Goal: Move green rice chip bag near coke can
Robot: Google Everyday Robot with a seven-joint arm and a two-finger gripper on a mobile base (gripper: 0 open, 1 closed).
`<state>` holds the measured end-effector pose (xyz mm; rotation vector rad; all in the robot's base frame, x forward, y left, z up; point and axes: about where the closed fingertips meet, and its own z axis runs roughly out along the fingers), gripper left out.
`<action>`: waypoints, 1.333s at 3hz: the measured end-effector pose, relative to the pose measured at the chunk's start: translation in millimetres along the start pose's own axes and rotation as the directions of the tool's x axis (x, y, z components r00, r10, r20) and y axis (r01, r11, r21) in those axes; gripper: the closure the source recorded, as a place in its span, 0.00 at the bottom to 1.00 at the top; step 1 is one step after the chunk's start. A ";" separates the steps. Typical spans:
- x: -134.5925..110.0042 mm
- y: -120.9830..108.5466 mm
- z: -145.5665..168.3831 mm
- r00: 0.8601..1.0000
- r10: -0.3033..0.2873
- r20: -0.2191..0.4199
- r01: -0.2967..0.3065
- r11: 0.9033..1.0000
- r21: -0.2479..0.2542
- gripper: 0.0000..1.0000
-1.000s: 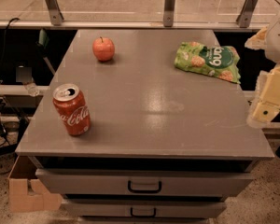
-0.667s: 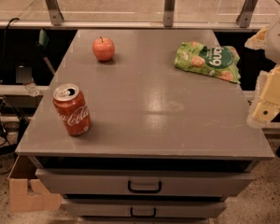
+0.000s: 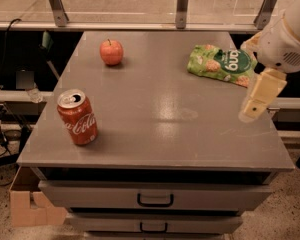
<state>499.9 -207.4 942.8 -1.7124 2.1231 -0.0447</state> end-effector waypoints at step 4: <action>-13.4 -173.1 130.1 0.988 0.011 0.156 -0.026 0.995 0.097 0.00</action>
Offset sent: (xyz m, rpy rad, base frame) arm 0.1943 0.0169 -0.0503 0.1653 -0.2032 0.0492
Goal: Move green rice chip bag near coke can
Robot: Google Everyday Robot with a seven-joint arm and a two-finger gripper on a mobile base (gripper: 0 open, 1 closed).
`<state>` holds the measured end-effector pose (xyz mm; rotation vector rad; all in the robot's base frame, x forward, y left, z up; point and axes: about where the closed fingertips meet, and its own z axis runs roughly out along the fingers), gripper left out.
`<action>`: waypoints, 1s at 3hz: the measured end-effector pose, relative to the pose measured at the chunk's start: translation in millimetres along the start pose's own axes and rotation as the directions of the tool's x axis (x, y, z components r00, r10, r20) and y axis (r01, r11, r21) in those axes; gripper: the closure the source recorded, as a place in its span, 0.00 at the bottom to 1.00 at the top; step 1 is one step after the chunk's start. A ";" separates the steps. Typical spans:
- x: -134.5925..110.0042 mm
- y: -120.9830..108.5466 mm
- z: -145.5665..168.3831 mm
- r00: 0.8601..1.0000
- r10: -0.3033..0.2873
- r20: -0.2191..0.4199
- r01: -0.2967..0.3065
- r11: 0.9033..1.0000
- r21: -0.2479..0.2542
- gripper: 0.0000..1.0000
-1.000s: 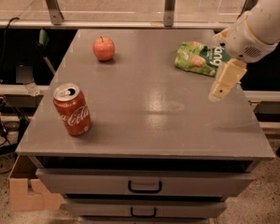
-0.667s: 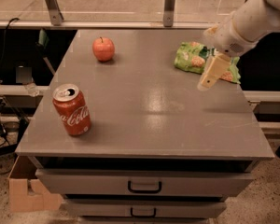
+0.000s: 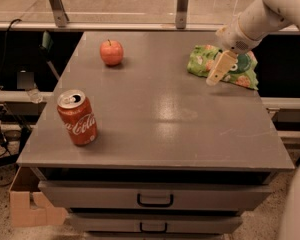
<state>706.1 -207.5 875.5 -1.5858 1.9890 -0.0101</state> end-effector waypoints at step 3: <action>24.1 -25.5 24.1 0.994 0.104 -0.032 -0.106 0.993 -0.052 0.71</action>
Offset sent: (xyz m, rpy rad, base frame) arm 0.0543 -0.0370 -0.0214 0.0088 0.0862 -0.1051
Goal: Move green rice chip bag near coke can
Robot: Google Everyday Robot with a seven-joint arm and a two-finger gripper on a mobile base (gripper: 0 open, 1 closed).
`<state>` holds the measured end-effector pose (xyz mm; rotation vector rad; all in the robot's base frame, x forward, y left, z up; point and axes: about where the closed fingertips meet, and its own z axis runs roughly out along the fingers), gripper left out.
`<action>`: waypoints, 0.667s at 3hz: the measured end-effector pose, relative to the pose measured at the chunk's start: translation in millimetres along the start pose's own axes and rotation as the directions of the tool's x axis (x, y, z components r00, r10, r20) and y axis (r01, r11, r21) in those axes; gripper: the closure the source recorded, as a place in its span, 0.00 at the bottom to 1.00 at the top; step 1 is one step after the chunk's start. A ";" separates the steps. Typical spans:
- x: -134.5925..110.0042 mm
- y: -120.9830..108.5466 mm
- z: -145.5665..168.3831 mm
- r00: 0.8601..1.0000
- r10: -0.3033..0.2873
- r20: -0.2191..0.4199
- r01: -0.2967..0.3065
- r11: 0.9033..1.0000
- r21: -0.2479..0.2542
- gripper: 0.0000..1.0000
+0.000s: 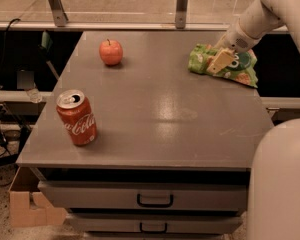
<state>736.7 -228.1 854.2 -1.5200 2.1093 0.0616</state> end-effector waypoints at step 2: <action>-27.6 40.3 -33.6 0.996 -0.055 0.075 0.059 0.997 -0.043 1.00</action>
Offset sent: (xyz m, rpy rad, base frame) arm -0.0863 0.0482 0.0574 0.0848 -0.0361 0.1559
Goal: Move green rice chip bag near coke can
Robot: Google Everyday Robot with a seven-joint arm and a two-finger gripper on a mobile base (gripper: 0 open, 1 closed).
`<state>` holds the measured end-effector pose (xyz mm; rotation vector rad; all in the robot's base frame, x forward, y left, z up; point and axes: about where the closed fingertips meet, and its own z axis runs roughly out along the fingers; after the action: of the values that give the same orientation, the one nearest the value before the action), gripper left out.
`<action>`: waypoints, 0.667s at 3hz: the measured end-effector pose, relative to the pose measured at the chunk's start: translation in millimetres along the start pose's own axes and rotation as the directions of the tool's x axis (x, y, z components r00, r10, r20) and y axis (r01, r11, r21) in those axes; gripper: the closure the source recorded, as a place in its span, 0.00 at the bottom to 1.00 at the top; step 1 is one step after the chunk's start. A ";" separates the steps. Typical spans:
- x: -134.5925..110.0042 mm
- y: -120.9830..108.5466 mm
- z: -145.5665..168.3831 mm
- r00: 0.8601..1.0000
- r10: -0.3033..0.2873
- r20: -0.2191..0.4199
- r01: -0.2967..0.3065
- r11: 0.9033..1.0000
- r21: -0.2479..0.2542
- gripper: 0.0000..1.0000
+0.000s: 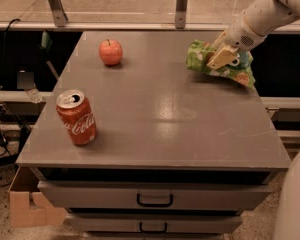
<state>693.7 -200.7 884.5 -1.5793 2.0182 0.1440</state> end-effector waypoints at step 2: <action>-29.9 18.2 -37.3 0.997 -0.069 0.044 0.068 0.997 0.037 1.00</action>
Offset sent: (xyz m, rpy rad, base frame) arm -0.0192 0.0110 0.0287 0.0105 -0.0525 0.0387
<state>667.7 -185.1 925.6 -1.6064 1.9195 0.1156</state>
